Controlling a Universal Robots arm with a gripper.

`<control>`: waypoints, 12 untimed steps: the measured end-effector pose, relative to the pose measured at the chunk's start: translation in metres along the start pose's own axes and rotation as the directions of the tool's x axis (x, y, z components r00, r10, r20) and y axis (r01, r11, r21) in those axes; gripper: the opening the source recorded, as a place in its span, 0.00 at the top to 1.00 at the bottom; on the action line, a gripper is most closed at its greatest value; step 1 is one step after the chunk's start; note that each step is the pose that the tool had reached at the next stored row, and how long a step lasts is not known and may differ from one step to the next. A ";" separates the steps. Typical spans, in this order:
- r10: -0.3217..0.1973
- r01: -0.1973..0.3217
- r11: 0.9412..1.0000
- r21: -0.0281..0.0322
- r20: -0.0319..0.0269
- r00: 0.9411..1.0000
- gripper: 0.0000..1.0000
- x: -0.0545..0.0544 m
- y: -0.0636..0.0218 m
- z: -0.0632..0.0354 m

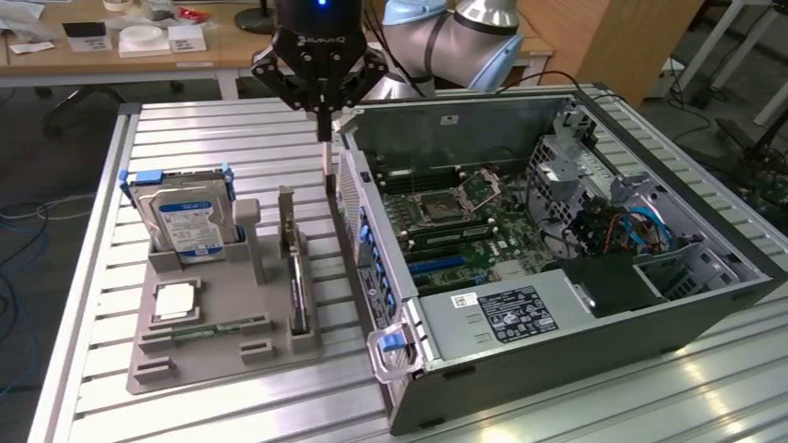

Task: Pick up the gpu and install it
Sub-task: 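Reach for the gpu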

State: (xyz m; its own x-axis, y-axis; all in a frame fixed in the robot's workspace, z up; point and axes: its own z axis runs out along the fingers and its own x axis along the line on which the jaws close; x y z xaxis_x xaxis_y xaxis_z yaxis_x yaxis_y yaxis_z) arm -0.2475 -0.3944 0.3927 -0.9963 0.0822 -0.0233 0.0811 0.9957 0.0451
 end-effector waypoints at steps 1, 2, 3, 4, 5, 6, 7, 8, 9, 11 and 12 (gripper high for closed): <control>0.000 0.000 1.000 0.000 0.000 1.000 0.89 0.003 0.0000 -0.0001; 0.001 -0.001 1.000 0.000 0.000 1.000 0.89 0.006 0.0000 -0.0001; 0.001 -0.001 1.000 0.000 0.000 1.000 0.89 0.009 0.0000 -0.0001; 0.001 -0.001 1.000 0.000 0.000 1.000 0.89 0.012 0.0000 -0.0002; 0.001 -0.001 1.000 0.000 0.000 1.000 0.89 0.014 -0.0001 -0.0002; 0.002 -0.002 1.000 0.000 0.000 1.000 0.89 0.016 -0.0003 -0.0002; 0.002 -0.002 1.000 0.000 0.000 1.000 0.89 0.018 -0.0004 -0.0003; 0.002 -0.002 1.000 0.000 0.000 1.000 0.89 0.021 -0.0005 -0.0003; 0.002 -0.002 1.000 0.000 0.000 1.000 0.89 0.023 -0.0006 -0.0004; 0.002 -0.002 1.000 0.000 0.000 1.000 0.89 0.028 -0.0009 -0.0004; 0.003 -0.003 1.000 0.000 0.000 1.000 0.89 0.030 -0.0010 -0.0004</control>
State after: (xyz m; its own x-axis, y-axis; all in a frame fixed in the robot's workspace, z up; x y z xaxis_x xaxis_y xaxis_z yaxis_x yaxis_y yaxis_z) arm -0.2777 -0.3929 0.3923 -0.9961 0.0847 -0.0234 0.0836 0.9955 0.0451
